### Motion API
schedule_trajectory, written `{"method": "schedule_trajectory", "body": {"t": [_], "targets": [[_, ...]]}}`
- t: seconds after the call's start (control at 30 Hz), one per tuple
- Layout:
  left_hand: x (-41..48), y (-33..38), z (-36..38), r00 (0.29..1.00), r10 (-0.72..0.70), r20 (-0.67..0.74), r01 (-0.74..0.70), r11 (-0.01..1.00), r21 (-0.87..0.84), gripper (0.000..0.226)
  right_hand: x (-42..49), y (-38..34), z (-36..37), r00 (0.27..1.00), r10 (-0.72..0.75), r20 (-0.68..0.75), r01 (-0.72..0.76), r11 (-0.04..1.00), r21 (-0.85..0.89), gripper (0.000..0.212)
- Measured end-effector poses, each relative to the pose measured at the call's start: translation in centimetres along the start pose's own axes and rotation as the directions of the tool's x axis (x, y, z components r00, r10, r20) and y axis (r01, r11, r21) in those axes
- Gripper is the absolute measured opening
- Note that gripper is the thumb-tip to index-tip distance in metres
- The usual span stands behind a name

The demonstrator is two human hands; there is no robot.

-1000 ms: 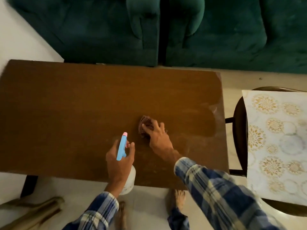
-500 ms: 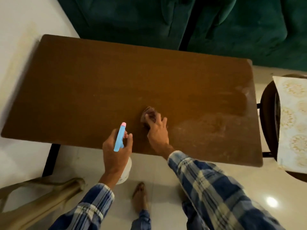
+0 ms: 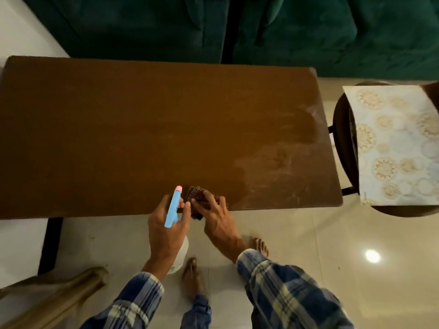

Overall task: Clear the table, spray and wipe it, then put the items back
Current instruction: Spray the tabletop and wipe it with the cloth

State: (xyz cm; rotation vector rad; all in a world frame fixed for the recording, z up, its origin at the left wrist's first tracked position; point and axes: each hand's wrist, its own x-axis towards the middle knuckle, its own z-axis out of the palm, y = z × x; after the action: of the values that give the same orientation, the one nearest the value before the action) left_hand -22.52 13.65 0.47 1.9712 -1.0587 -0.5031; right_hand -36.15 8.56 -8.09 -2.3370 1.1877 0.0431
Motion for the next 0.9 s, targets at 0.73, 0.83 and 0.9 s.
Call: {"method": "schedule_trajectory", "body": {"t": [0.73, 0.83, 0.9], "targets": [[-1.2, 11.5, 17.0, 0.98, 0.113, 0.167, -0.112, 0.994, -0.01, 0.014, -7.7, 23.3, -10.1, 0.694, 0.675, -0.251, -0.619, 0.737, 0.272, 0.069], [-1.3, 13.0, 19.0, 0.974, 0.134, 0.185, -0.136, 0.991, 0.001, 0.016, -8.8, 25.0, -10.1, 0.812, 0.535, -0.232, -0.501, 0.844, 0.192, 0.072], [-1.1, 13.6, 20.1, 0.973, 0.125, 0.192, -0.128, 0.992, 0.003, 0.018, -8.6, 27.5, -11.0, 0.708, 0.653, -0.269, -0.587, 0.756, 0.288, 0.07]]}}
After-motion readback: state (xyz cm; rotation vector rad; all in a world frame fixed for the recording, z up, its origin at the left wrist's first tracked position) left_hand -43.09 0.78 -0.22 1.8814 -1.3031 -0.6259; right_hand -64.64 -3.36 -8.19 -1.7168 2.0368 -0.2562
